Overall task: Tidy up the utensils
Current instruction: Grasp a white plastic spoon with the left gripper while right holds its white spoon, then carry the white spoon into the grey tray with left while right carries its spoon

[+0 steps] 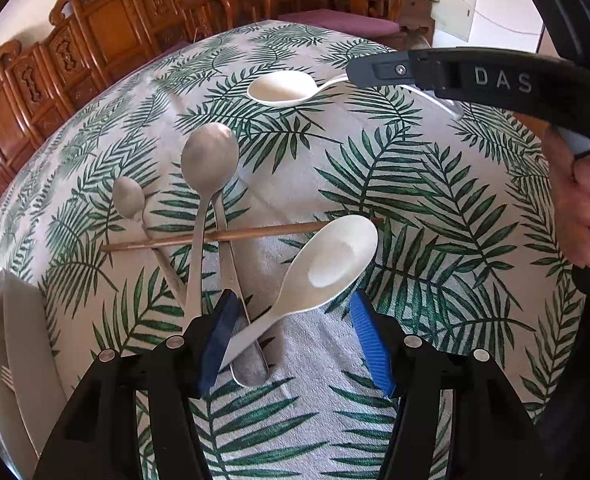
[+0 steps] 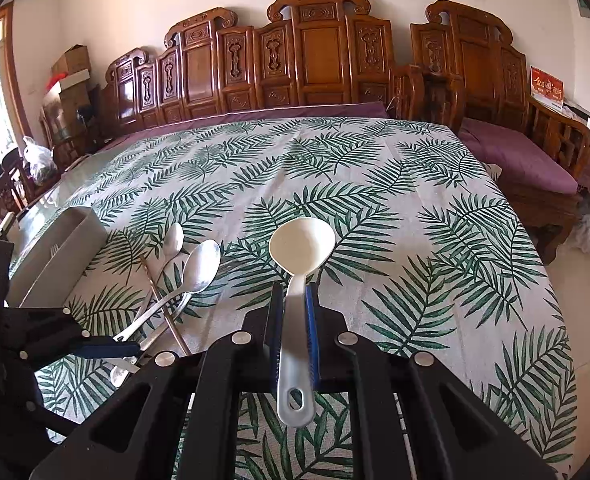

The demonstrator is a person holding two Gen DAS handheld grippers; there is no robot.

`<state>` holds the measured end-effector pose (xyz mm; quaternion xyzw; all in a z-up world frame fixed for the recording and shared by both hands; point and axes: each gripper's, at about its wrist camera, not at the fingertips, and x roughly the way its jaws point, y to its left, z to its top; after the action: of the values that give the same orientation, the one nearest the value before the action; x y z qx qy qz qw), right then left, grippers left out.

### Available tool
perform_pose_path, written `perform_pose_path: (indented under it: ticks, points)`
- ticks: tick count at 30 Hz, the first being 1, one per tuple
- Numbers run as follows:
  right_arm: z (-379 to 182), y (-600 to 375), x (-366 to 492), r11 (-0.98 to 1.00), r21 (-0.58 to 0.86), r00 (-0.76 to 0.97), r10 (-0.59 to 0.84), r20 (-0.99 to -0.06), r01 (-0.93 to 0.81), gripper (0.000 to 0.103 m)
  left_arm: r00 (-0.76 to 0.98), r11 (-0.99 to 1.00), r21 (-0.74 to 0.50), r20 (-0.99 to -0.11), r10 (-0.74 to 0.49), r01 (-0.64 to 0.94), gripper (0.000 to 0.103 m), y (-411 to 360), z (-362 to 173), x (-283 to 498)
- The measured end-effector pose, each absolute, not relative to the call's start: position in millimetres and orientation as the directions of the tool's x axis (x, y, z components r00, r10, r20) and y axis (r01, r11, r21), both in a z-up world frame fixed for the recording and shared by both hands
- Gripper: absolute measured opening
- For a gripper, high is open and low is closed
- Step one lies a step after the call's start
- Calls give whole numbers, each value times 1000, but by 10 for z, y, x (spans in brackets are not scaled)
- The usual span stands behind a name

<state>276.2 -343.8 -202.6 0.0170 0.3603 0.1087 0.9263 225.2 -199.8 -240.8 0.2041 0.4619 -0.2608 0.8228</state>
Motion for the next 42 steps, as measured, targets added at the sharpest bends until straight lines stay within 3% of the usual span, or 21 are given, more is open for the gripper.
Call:
perform_pose_path:
  ticks: [2, 6, 9, 27, 42]
  points:
    - [-2020, -3439, 2773, 976, 112, 717, 215, -663, -189, 12, 448, 781, 111, -864, -230, 614, 46, -2018, -2405, 2262]
    - [-2017, -3440, 2781, 975, 117, 717, 218, -662, -189, 12, 416, 794, 59, -874, -252, 605, 11, -2006, -2392, 2308]
    - [-2022, -3431, 2782, 974, 120, 716, 223, -662, -193, 12, 430, 806, 59, -867, -250, 589, 5, -1991, -2370, 2318]
    - [-1953, -3121, 2673, 960, 112, 715, 266, -647, -255, 12, 486, 864, -33, -816, -313, 502, 3, -1602, -1920, 2263]
    - [-1696, -2648, 2435, 939, 48, 739, 300, -604, -341, 12, 571, 919, -59, -768, -291, 389, 3, -691, -1550, 2347]
